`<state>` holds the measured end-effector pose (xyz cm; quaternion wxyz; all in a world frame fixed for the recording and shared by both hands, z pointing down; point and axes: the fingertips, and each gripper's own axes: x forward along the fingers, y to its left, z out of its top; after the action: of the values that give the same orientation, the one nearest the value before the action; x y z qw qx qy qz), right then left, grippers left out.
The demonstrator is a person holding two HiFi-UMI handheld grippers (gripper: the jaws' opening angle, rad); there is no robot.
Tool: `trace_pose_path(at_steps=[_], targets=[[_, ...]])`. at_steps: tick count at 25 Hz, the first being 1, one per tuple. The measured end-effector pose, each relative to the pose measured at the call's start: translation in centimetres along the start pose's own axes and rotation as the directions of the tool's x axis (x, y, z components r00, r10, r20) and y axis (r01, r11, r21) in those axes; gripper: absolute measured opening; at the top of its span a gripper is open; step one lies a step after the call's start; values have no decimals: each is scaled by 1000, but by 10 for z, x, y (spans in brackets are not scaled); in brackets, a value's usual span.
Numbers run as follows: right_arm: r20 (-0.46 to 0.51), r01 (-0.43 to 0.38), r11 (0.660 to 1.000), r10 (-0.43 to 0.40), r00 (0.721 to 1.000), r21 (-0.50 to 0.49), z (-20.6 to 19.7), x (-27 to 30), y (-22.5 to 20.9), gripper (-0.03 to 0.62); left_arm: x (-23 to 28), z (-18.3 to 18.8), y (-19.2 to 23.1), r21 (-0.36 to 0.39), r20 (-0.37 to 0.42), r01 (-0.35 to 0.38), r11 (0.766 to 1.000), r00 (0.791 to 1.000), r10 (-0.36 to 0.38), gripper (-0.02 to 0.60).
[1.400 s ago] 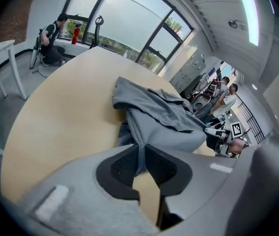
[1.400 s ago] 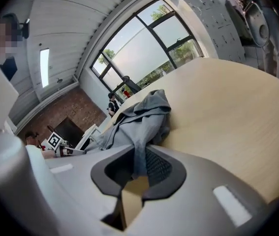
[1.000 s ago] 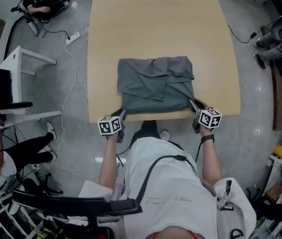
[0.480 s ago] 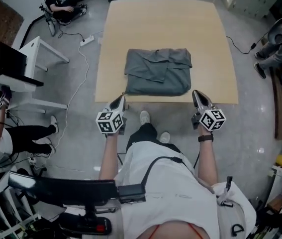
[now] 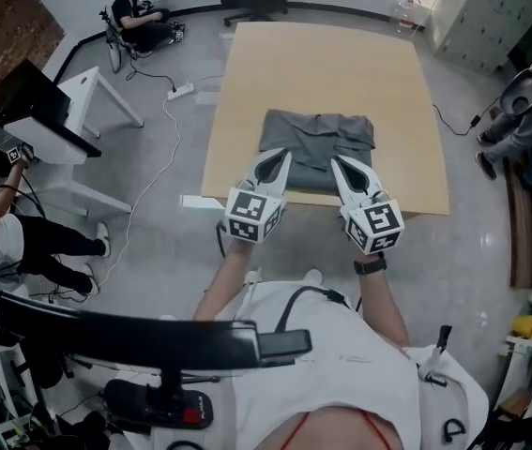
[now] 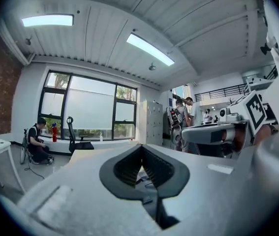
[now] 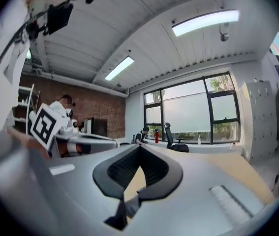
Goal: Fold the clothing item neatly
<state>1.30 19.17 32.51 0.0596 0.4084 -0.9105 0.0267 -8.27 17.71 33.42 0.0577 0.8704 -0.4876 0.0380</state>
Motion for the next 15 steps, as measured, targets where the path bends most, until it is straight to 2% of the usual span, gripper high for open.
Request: trace_pose_path(at_steps=[2,6,15], targets=[[50,13,998,-17,999,64,16,6,2,5,-8,8,9,-14,23,-22,1000,999,22,0],[77,12,994,-20,997,105,28,30,13,5,-14,29,31,1,76,-40,999,996,40,0],[85,55,990,-66,994,127,35,51,32,5,-19,27,51,-34,82,21,999,996,-18,0]])
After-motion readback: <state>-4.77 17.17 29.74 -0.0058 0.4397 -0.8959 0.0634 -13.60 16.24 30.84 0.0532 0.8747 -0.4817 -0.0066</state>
